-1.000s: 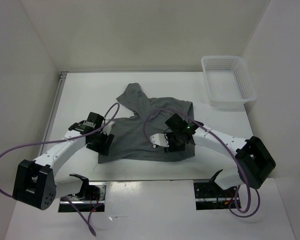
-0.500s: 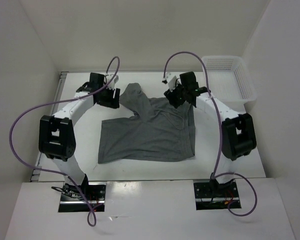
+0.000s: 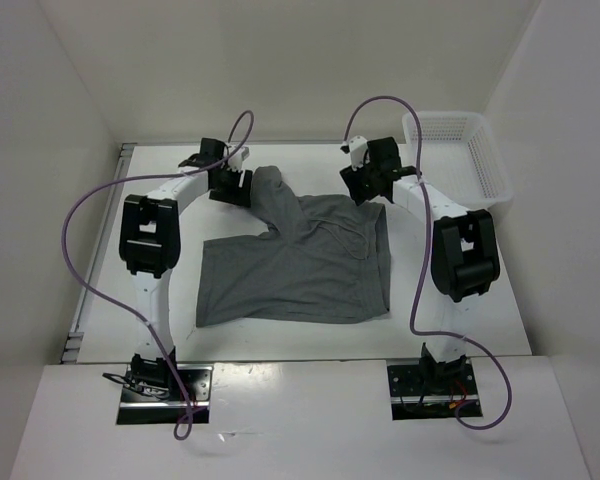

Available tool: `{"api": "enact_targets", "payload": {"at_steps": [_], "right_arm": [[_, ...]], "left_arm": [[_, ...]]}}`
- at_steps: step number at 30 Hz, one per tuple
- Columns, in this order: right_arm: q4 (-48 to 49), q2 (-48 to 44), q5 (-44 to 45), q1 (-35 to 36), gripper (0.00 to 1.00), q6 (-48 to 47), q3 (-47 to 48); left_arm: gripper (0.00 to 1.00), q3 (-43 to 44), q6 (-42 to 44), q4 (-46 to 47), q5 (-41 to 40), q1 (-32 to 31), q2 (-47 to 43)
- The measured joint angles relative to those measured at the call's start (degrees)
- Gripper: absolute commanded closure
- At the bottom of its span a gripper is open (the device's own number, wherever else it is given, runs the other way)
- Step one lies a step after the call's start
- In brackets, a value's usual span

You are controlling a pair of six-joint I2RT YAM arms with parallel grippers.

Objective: Fold and stack the shorts
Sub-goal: Flatten the shorts out

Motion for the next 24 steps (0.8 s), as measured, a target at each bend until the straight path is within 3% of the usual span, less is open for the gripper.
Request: {"api": "enact_targets", "payload": {"at_steps": [7, 10, 14, 15, 19, 24], "right_arm": [[0.87, 0.00, 1.14, -0.11, 0.40, -1.31, -1.27], [0.85, 0.00, 1.36, -0.17, 0.40, -1.77, -2.12], [0.83, 0.00, 1.88, -0.70, 0.40, -1.99, -3.15], [0.87, 0.04, 2.12, -0.92, 0.37, -2.01, -3.26], [1.20, 0.04, 3.41, -1.84, 0.35, -2.19, -3.30], [2.10, 0.07, 4.48, -2.08, 0.33, -3.61, -4.50]], "left_arm": [[0.24, 1.81, 0.04, -0.07, -3.76, -0.22, 2.10], [0.32, 2.62, 0.13, -0.02, -3.72, -0.39, 3.30], [0.49, 4.55, -0.02, 0.46, -2.51, -0.57, 4.76], [0.64, 4.90, -0.13, 0.37, -1.97, -0.61, 5.01], [0.98, 5.86, 0.02, 0.28, -0.24, -0.81, 6.01], [1.00, 6.19, 0.04, -0.28, 1.03, -1.05, 6.21]]}}
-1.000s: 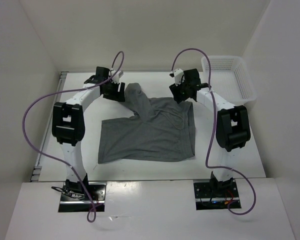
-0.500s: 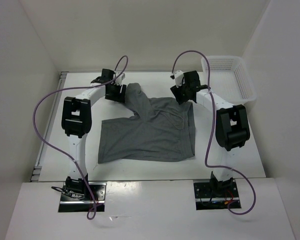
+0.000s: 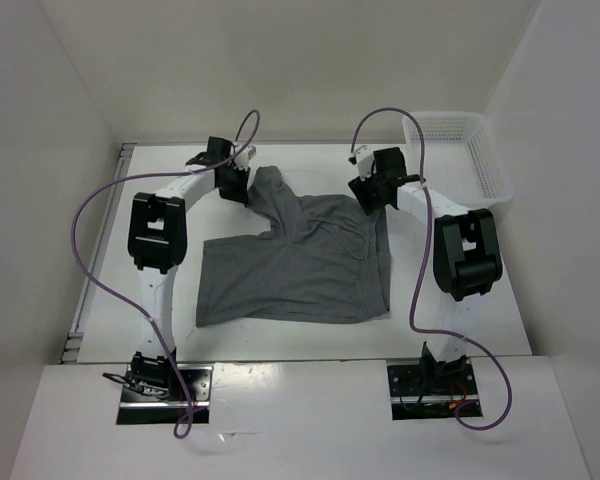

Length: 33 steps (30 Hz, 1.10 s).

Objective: Fold and stack the shorts
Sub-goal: Flatten the shorts out

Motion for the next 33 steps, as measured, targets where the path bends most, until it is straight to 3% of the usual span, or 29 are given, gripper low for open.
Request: {"api": "enact_targets", "payload": {"at_steps": [5, 11, 14, 15, 18, 19, 21, 23, 28, 33], "right_arm": [[0.04, 0.02, 0.35, 0.00, 0.33, -2.49, -2.91], [0.09, 0.02, 0.24, 0.00, 0.33, -4.42, -4.59], [0.07, 0.02, -0.02, 0.00, 0.33, -5.09, -4.81], [0.02, 0.02, -0.13, 0.02, 0.33, -5.35, -4.83], [0.02, 0.02, -0.35, 0.13, 0.33, -5.70, -4.81], [0.02, 0.02, -0.35, 0.15, 0.33, -5.73, -4.76], [-0.04, 0.02, -0.39, 0.15, 0.33, -5.77, -4.66], [-0.22, 0.02, -0.42, 0.15, 0.33, -5.88, -4.02], [-1.05, 0.02, -1.95, 0.15, 0.33, -6.16, -0.96], [-1.86, 0.24, -3.43, 0.13, 0.33, -7.08, 2.64]], "left_arm": [[1.00, -5.66, -0.02, -3.69, 0.02, 0.79, -5.40], [1.00, -19.15, -0.02, -15.19, -5.03, 1.11, -23.39], [0.89, -25.81, 0.04, -18.91, -8.74, -0.90, -30.67], [0.77, -27.87, 0.00, -20.28, -9.88, -1.73, -31.80], [0.56, -31.43, 0.04, -24.13, -11.78, -3.61, -31.15], [0.40, -31.58, 0.11, -25.33, -12.00, -3.65, -30.38], [0.32, -30.67, 0.13, -25.51, -12.61, -2.86, -29.40], [0.32, -27.63, 0.07, -24.37, -13.81, -1.38, -29.18], [0.29, -13.79, 0.02, -15.43, -14.14, 2.93, -27.21], [0.28, 1.84, 0.02, -9.35, -12.00, 5.14, -17.03]]}}
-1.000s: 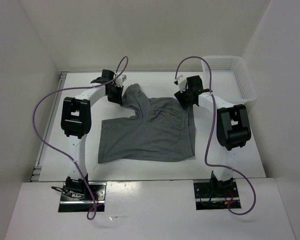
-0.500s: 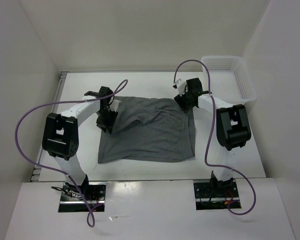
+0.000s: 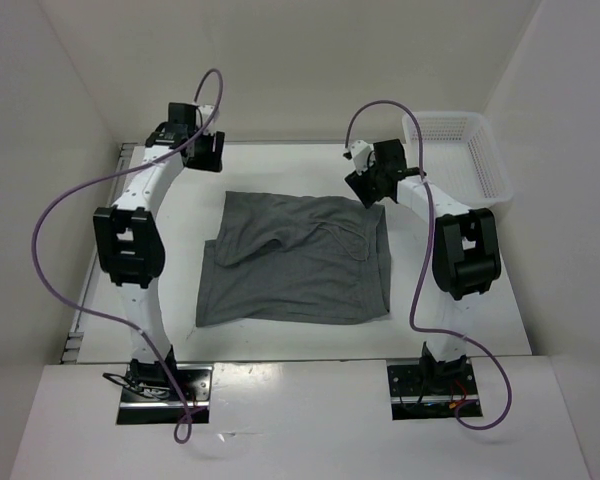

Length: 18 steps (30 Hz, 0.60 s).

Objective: Fold and stack the shorts
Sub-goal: Flatten the shorts out

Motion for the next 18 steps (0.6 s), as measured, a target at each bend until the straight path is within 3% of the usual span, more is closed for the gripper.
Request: {"api": "enact_targets", "payload": {"at_steps": [8, 16, 18], "right_arm": [[-2.14, 6.08, -3.04, -2.05, 0.33, -1.42, 6.03], [-5.90, 6.45, -4.66, -4.09, 0.33, -4.44, 4.76], [-5.99, 6.86, -4.44, -4.09, 0.33, -4.94, 4.15]], "left_arm": [[0.28, 9.07, 0.00, 0.15, 2.12, -1.77, 18.58], [0.28, 9.20, 0.00, -1.42, 3.43, -3.74, 21.22], [0.37, 9.20, 0.02, -1.55, 3.15, -3.93, 21.33]]}}
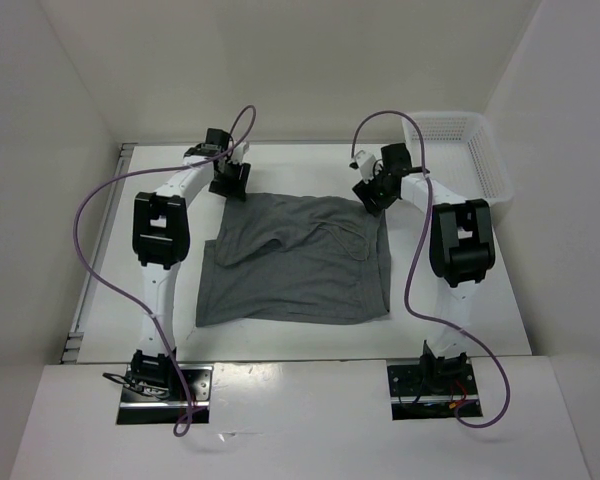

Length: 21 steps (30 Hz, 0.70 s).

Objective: Fold and stack the shorts
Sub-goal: Flatten the shorts out

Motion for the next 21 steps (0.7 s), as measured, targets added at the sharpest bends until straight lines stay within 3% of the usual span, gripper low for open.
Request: {"api": "enact_targets", "payload": {"at_steps": [3, 4, 6, 7, 8, 11, 14, 21], "right_arm": [[-0.09, 1.05, 0.24, 0.00, 0.33, -1.01, -0.52], [-0.11, 1.53, 0.20, 0.00, 0.33, -1.36, -0.68], [-0.44, 2.21, -0.13, 0.00, 0.39, -2.49, -0.74], [-0.68, 2.23, -0.35, 0.00, 0.42, -3.06, -0.74], [-1.05, 2.23, -0.55, 0.00, 0.55, -3.80, -0.74], [-2.38, 2.29, -1.53, 0.11, 0.86, -5.77, -0.76], [-2.45, 2.34, -0.96, 0.37, 0.98, -6.29, -0.66], [-2.89, 3.19, 2.84, 0.50, 1.00, -2.29, 6.54]], "left_arm": [[0.52, -0.17, -0.09, 0.15, -0.39, -0.46, 0.02], [0.65, -0.33, -0.11, 0.17, -0.50, -0.57, 0.02], [0.81, -0.92, 0.11, 0.42, -0.92, -0.94, 0.02], [0.88, -0.98, -0.09, 0.46, -0.94, -1.14, 0.02], [0.98, -1.01, -0.02, 0.48, -0.87, -1.40, 0.02], [1.00, -1.49, 0.00, 0.90, -1.18, -2.03, -0.15], [1.00, -2.03, -0.04, 1.25, -1.22, -2.08, -0.66], [1.00, 4.42, -0.02, -1.22, -6.82, -1.70, -0.83]]}}
